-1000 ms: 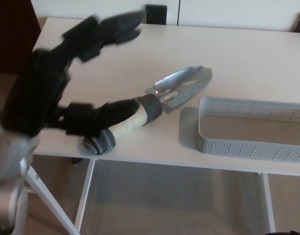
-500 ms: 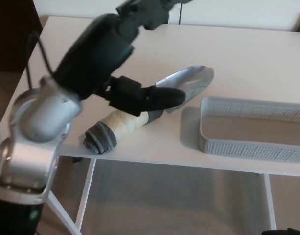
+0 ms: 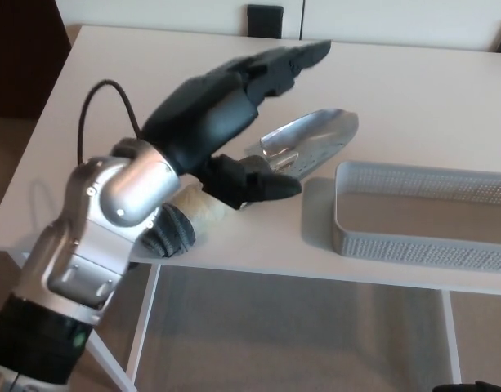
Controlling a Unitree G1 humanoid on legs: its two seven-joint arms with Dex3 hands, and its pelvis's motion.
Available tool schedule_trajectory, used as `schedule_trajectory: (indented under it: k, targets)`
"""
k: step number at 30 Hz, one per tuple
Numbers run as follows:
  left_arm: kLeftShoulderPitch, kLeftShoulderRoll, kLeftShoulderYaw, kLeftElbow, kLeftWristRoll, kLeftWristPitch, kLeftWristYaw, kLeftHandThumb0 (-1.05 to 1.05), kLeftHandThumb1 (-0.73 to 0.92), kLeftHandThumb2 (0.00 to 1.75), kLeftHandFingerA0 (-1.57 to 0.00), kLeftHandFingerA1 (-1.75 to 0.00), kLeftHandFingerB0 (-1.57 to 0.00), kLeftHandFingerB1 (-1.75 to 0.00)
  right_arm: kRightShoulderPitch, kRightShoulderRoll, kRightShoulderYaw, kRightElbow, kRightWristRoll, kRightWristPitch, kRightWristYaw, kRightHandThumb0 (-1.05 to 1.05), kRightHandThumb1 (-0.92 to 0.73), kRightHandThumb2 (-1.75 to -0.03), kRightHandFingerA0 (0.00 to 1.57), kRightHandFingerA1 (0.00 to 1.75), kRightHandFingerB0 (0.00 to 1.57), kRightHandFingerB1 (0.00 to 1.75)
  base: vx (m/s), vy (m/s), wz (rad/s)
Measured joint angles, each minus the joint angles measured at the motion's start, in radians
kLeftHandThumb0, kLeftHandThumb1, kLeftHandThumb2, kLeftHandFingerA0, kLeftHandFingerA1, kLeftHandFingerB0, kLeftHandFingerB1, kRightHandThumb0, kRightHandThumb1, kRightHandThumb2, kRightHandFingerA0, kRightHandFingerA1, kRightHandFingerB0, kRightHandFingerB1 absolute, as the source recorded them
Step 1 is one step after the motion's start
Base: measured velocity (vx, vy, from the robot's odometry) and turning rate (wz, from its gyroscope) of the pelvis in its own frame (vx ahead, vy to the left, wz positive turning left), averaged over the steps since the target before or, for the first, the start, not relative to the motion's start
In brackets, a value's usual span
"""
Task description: The robot walks towards a desk on which a shovel is kept on the left hand side and a container is kept on the right hand side. The robot picks up the shovel using its left hand and places it in the container.
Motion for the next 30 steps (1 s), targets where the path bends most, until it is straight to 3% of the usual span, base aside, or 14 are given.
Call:
schedule_trajectory:
  k: [2,9,16,22,30]
  targets:
    - [0.000,-0.001,-0.015,0.008,0.024,0.022,0.005,-0.61,0.38,0.71,0.00,-0.03,0.00,-0.10,0.000,0.000,0.001,0.000,0.000,0.000,0.000,-0.26,-0.50,-0.54,0.66,0.57,0.40,0.47,0.00,0.000,0.00]
    - [0.000,-0.018,-0.062,0.053,0.111,0.115,0.035,-0.57,0.37,0.71,0.00,-0.08,-0.01,-0.13,0.000,0.000,0.005,-0.012,0.000,0.001,0.000,-0.26,-0.50,-0.54,0.67,0.55,0.40,0.45,0.00,0.000,0.00]
    - [0.000,-0.038,-0.096,0.108,0.190,0.206,0.064,-0.63,0.40,0.72,0.00,-0.02,-0.02,-0.12,0.003,0.000,0.006,-0.031,0.000,0.002,0.000,-0.26,-0.49,-0.54,0.68,0.56,0.41,0.46,0.00,0.000,0.00]
    - [0.000,-0.051,-0.114,0.182,0.249,0.284,0.099,-0.57,0.38,0.76,0.00,-0.16,0.00,-0.21,0.005,0.000,0.007,-0.038,0.000,0.003,0.001,-0.27,-0.49,-0.54,0.67,0.56,0.41,0.46,0.00,0.000,0.00]
    - [-0.001,-0.072,-0.125,0.308,0.305,0.376,0.169,-0.55,0.36,0.74,0.00,-0.18,-0.04,-0.23,0.012,-0.001,0.007,-0.065,0.000,0.012,0.006,-0.27,-0.49,-0.54,0.64,0.54,0.41,0.46,-0.01,-0.003,0.00]
